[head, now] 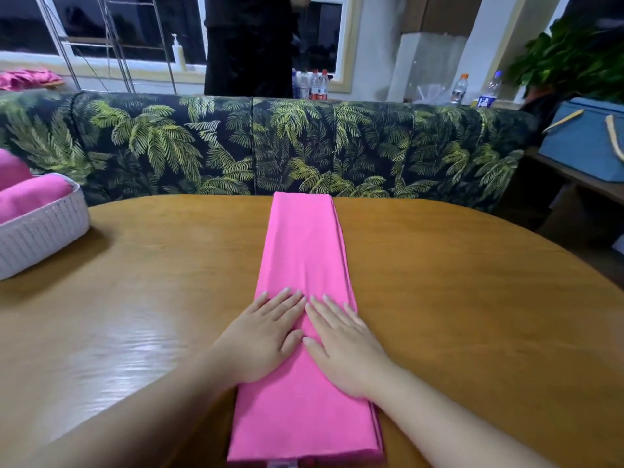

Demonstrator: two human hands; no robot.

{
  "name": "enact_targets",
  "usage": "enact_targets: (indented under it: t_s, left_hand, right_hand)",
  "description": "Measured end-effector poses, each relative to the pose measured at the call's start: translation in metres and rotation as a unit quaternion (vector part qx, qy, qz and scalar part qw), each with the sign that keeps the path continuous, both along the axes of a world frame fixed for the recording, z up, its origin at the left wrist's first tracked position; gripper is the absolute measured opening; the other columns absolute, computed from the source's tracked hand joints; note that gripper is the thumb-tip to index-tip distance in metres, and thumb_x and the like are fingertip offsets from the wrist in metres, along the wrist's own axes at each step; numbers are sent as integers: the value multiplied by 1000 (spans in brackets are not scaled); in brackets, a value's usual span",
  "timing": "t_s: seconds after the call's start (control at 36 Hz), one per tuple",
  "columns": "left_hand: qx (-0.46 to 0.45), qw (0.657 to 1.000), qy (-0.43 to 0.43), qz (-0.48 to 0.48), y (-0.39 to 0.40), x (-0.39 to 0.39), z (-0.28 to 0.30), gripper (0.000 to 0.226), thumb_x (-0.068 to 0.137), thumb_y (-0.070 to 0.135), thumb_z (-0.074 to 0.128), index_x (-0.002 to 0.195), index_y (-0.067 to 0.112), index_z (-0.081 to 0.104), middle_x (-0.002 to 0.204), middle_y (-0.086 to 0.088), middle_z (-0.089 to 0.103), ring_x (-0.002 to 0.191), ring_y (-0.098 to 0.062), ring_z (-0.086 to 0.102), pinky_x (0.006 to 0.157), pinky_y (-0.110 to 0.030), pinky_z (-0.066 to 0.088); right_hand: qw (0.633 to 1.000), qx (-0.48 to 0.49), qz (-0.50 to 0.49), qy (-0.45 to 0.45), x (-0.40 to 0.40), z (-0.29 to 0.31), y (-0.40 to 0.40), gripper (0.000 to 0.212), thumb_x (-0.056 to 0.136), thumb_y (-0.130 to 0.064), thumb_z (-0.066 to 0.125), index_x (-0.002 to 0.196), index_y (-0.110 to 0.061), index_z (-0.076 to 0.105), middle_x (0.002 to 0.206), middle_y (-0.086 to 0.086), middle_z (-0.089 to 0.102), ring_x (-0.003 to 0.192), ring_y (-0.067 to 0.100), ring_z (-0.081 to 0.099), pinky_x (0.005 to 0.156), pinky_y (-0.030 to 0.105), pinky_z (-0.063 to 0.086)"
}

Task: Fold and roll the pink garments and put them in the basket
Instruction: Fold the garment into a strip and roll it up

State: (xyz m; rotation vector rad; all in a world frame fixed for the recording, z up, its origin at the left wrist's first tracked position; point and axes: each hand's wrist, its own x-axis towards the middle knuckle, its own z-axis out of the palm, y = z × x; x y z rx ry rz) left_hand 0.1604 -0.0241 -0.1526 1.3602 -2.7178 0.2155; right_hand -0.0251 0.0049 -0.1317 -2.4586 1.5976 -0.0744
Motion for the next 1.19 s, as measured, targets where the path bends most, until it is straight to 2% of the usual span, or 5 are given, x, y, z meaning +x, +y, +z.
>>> enact_targets:
  t_s: [0.28,0.56,0.89,1.0,1.19]
  left_hand:
    - [169,980,62,-80,102,30,12,76,83,76,4,148,37,-4,156,20,-10,140,7,-21,117,-24,-13]
    - [65,959,255,-103,123,52,2,37,91,50,52,113,25,69,123,15,63,121,5,50,102,-16,39]
    - [259,824,503,-17,149,42,10,55,67,6,44,109,37,61,107,1,66,96,-27,65,74,-28,48]
    - [154,920,359,-23,146,40,7,68,67,4,45,116,50,52,118,23,52,117,-7,51,93,-21,41]
    - [78,925,372,-2,141,31,3,24,86,60,45,105,49,55,103,31,58,98,3,53,82,-13,40]
  right_hand:
    - [993,33,110,-3,-30,5,96,72,85,-63,5,151,-36,0,150,-28,-15,137,-10,-24,108,14,-23]
    - [982,44,37,-179,-50,-4,115,51,80,-64,44,129,-50,40,137,-43,26,135,-20,11,115,14,9]
    - [978,95,7,-184,-44,9,126,57,74,-37,44,125,-59,31,138,-47,22,135,-20,6,121,35,13]
    - [982,82,-2,-170,-40,8,128,59,70,-50,38,129,-58,31,138,-47,18,135,-20,4,120,37,14]
    - [983,7,-10,-183,-38,-5,126,56,72,-66,41,127,-54,41,134,-44,30,133,-20,12,114,23,19]
